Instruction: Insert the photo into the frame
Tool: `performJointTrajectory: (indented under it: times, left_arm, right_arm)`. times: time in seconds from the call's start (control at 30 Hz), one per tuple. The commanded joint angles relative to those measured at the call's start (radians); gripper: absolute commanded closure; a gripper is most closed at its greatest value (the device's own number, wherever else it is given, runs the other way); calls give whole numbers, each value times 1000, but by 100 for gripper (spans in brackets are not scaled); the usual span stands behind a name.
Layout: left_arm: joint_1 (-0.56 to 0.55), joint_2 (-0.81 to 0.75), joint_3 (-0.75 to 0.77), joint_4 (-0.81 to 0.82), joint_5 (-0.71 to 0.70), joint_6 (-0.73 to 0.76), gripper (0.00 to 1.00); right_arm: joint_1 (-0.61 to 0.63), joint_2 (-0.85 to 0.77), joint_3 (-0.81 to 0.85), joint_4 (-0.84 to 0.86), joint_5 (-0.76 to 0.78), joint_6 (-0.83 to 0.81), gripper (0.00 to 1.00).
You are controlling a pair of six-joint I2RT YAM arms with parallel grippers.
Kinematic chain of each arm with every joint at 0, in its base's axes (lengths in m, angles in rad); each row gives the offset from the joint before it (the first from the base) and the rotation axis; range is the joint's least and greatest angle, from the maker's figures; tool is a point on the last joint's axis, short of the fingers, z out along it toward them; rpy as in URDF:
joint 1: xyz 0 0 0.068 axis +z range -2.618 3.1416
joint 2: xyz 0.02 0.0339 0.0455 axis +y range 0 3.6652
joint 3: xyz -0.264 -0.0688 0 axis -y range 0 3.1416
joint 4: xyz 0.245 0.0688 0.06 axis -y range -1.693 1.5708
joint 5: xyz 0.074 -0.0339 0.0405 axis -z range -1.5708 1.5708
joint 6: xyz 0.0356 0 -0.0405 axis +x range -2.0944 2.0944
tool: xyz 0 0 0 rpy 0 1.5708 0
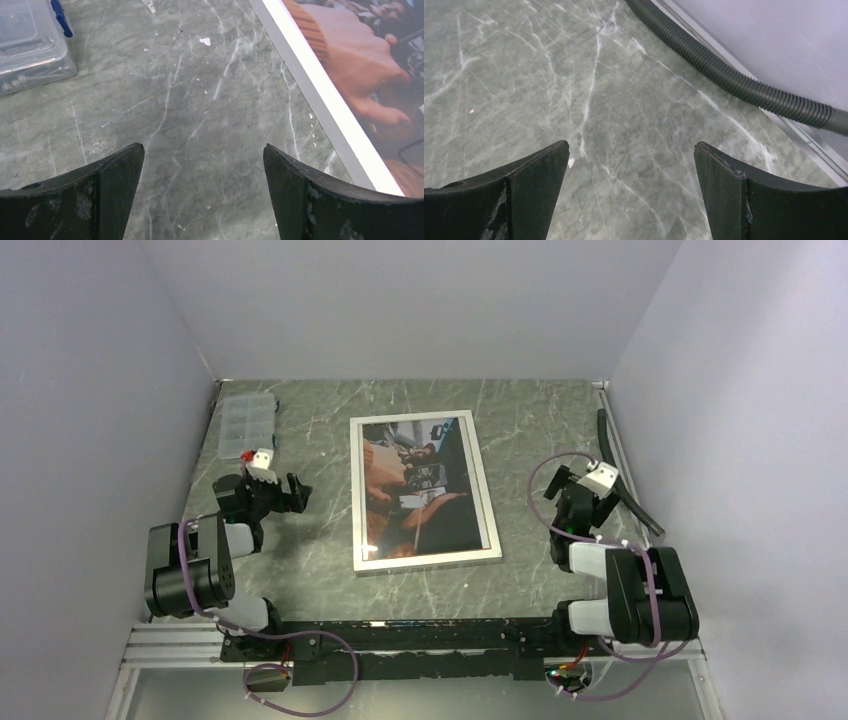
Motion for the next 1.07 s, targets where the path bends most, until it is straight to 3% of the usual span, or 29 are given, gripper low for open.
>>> performJointTrajectory:
  times: [0.0, 0.07, 0.1, 0.13, 0.2, 0.23, 0.3, 0.37, 0.43, 0.53, 0.83, 1.03]
  left_arm:
    - [-34, 82, -70, 395, -97, -22, 6]
    - [-37, 109, -48, 339, -164, -23, 6]
    - [-42, 152, -55, 417, -163, -30, 6]
    - [-50, 162, -40, 427, -169, -26, 6]
    - [-85, 130, 9, 249, -234, -1, 6]
    - [-90, 157, 3, 306, -241, -17, 5]
    - [-91, 130, 17, 232, -242, 2, 5]
    - [-91, 154, 2, 313, -242, -19, 5]
    - [-90, 130, 9, 248, -241, -3, 5]
    - [-89, 149, -2, 310, -240, -19, 5]
    - [-89, 146, 0, 295, -241, -15, 5]
    - [-89, 144, 1, 294, -240, -16, 5]
  right_arm:
    - [3, 79, -38, 367, -43, -74, 0]
    - [4, 76, -37, 351, -88, -87, 0]
    - [4, 80, -50, 380, -129, -104, 0]
    - [6, 95, -86, 452, -170, -129, 0]
    - [23, 201, -139, 690, -179, -176, 0]
    - [36, 205, -115, 682, -158, -188, 0]
    - [32, 182, -3, 402, -165, -145, 0]
    - [19, 198, 12, 382, -182, -144, 0]
    - [14, 198, -2, 427, -181, -152, 0]
    - [16, 178, -16, 411, -181, -146, 0]
    - [29, 193, -18, 445, -191, -183, 0]
    - [6, 191, 10, 373, -254, -159, 0]
